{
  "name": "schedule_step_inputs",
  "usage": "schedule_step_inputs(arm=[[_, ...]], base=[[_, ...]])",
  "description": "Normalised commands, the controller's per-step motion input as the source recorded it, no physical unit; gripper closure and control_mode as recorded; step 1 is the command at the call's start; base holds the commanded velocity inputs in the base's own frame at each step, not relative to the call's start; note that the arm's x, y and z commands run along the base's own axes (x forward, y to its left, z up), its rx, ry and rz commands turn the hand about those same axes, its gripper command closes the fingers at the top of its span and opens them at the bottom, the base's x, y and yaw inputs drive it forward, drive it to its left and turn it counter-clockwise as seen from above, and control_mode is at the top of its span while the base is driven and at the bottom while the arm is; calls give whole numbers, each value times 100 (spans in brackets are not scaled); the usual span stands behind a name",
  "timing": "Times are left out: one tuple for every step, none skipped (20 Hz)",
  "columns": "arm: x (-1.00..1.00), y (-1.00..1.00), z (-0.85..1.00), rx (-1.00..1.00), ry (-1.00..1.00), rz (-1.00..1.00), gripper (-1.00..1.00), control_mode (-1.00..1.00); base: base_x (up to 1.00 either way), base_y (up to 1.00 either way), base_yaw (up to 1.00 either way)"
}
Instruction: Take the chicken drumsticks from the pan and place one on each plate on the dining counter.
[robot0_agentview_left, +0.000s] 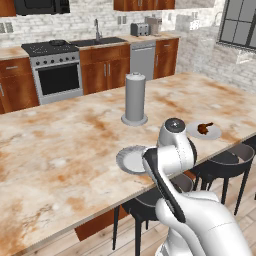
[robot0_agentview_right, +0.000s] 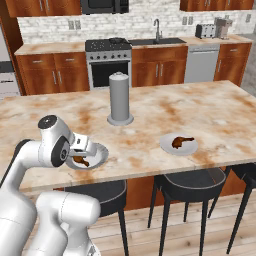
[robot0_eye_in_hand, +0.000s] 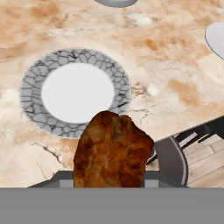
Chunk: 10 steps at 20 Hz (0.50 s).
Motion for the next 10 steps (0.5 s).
schedule_step_inputs(arm=[[46, 49, -7, 0, 0, -5, 100, -100], [43, 53, -7, 0, 0, -3, 100, -100], [47, 48, -2, 0, 0, -3, 100, -100], [52, 39, -3, 0, 0, -4, 100, -100], [53, 31, -5, 0, 0, -6, 100, -100], [57, 21, -7, 0, 8, -5, 100, -100], [58, 10, -13, 0, 17, -5, 100, -100], [61, 1, -14, 0, 22, -3, 100, -100], [55, 3, -14, 0, 25, -2, 100, -100], [45, 0, -9, 0, 26, -3, 100, -100]], base=[[0, 0, 0], [0, 0, 0], [0, 0, 0], [0, 0, 0], [0, 0, 0], [0, 0, 0], [0, 0, 0], [0, 0, 0], [0, 0, 0], [0, 0, 0]])
